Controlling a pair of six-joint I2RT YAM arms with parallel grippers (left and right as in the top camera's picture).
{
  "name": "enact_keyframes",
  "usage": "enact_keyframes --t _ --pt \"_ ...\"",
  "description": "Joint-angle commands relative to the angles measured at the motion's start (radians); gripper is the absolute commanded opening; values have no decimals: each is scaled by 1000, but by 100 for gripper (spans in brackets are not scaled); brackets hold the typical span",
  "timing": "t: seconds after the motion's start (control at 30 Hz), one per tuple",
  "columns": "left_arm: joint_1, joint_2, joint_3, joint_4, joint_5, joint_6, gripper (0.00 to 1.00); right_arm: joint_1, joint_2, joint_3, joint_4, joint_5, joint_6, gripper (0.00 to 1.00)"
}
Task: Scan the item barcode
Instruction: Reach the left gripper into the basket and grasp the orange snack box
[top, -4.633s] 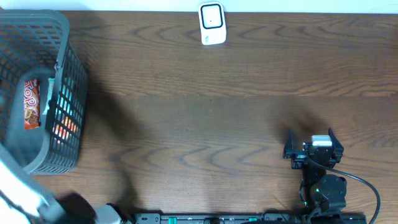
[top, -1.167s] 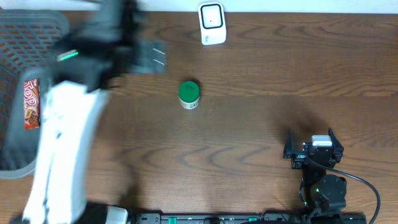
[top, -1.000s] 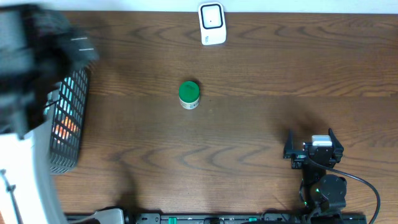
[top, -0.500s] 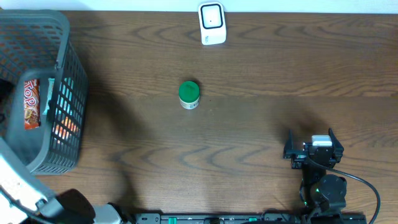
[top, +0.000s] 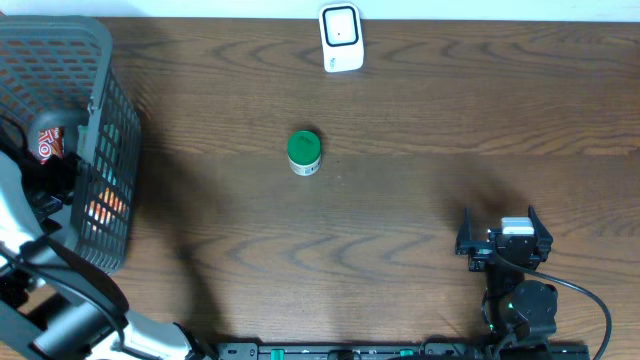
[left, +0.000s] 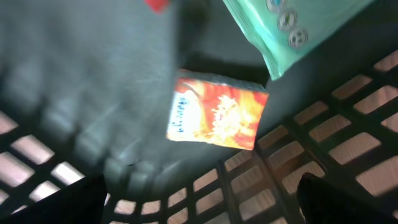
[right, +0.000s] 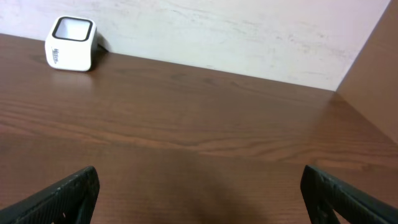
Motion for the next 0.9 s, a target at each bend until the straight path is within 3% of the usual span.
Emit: enact_keyframes --t 0.0,0.47,0.87 --pt "-2 51 -3 -1 49 52 98 9 -7 -4 1 -1 -11 99" --pt "-32 197 -3 57 58 75 98 9 -7 -4 1 -1 -11 99" --pt "-85 248 -29 84 -80 69 98 9 -7 -4 1 -1 -11 99"
